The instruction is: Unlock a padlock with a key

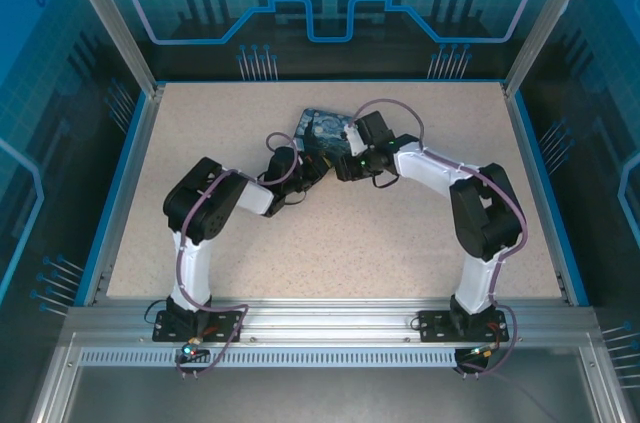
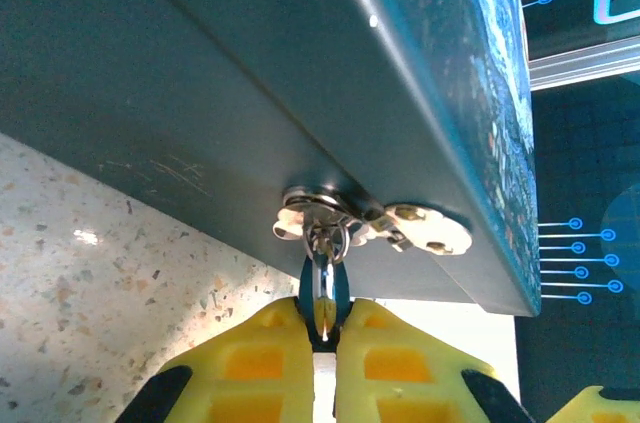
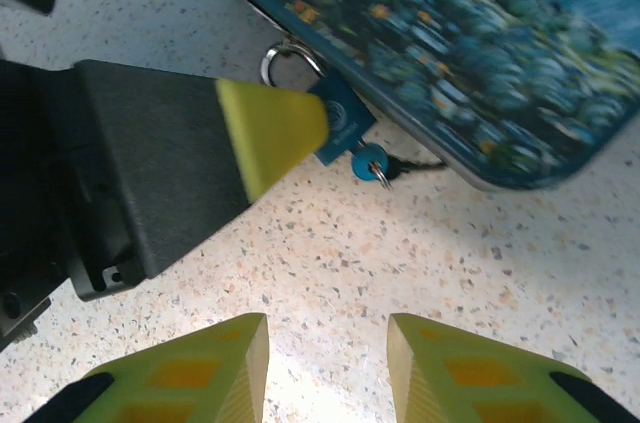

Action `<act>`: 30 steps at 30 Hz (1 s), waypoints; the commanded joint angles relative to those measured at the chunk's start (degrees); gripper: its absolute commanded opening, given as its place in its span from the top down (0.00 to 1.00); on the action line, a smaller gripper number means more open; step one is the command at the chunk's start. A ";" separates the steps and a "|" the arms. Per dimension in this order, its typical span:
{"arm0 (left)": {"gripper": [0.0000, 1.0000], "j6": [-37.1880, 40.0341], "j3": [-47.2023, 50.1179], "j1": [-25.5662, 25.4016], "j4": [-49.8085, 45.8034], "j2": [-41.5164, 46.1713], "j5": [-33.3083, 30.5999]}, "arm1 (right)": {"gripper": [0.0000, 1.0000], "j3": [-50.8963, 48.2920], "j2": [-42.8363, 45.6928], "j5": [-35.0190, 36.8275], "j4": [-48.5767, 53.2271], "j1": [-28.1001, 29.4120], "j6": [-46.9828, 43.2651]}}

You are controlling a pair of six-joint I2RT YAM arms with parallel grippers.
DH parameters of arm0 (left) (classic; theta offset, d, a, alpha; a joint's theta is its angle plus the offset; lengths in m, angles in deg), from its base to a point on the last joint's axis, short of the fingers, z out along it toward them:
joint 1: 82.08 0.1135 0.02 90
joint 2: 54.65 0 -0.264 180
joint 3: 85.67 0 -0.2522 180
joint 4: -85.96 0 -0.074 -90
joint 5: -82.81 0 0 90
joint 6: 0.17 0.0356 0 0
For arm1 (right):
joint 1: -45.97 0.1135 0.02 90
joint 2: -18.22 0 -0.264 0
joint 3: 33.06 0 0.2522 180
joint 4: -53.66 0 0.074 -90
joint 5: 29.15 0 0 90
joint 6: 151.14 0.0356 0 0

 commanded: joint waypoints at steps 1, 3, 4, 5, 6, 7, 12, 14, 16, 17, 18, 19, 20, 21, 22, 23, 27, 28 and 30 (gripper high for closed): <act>1.00 -1.95 -2.10 0.31 -5.09 2.54 2.64 | 0.61 3.28 -1.27 1.78 -0.38 1.04 -5.97; 1.00 -2.47 -2.69 0.42 -6.54 2.75 2.95 | 0.60 4.17 -2.32 2.85 -0.21 1.41 -7.46; 1.00 -3.00 -2.94 0.47 -7.01 2.73 3.23 | 0.60 4.53 -2.91 3.34 -0.25 1.57 -8.25; 1.00 -3.58 -3.26 0.58 -7.52 2.64 3.61 | 0.59 4.65 -3.30 4.05 -0.43 1.76 -9.05; 1.00 -4.11 -3.57 0.70 -8.01 2.64 4.04 | 0.59 4.68 -3.73 4.57 -0.47 1.83 -9.78; 1.00 -4.76 -3.71 0.82 -8.24 2.55 4.57 | 0.59 4.89 -4.21 5.12 -0.42 1.96 -10.41; 1.00 -7.68 -4.63 1.29 -9.17 2.53 6.53 | 0.59 4.41 -5.62 6.25 -1.41 2.05 -12.62; 1.00 -8.26 -5.29 1.40 -9.85 2.53 7.37 | 0.60 4.43 -6.17 6.58 -1.53 2.15 -13.14; 1.00 -8.64 -5.92 1.48 -10.63 2.54 8.13 | 0.60 4.65 -6.68 7.28 -1.53 2.30 -13.53; 1.00 -8.82 -6.25 1.60 -11.10 2.63 8.47 | 0.61 4.80 -6.92 7.76 -1.52 2.40 -13.72; 1.00 -8.87 -6.60 1.55 -11.72 2.68 8.73 | 0.61 5.08 -7.28 8.23 -1.44 2.55 -13.90; 1.00 -8.95 -6.86 1.63 -12.09 2.77 9.00 | 0.61 5.23 -7.51 8.82 -1.44 2.74 -14.12; 1.00 -9.05 -7.07 1.63 -12.54 2.81 9.25 | 0.62 5.41 -7.79 9.33 -1.44 2.95 -14.37; 1.00 -9.24 -7.39 1.69 -12.87 2.88 9.49 | 0.62 5.50 -8.02 10.25 -1.44 3.23 -14.50; 1.00 -9.60 -7.57 1.65 -13.25 2.83 9.74 | 0.62 5.69 -8.41 11.35 -1.39 3.56 -14.66; 1.00 -10.09 -7.71 1.73 -13.28 2.83 10.05 | 0.62 5.88 -8.70 12.26 -1.51 3.87 -14.68; 1.00 -11.94 -8.01 1.77 -12.91 2.50 10.93 | 0.63 6.02 -9.60 16.37 -2.61 5.10 -14.40; 1.00 -12.54 -7.96 1.76 -12.61 2.47 11.12 | 0.63 6.00 -9.69 17.43 -2.98 5.49 -14.25; 1.00 -13.33 -7.91 1.72 -12.25 2.41 11.35 | 0.64 5.85 -9.85 19.76 -3.78 6.17 -14.01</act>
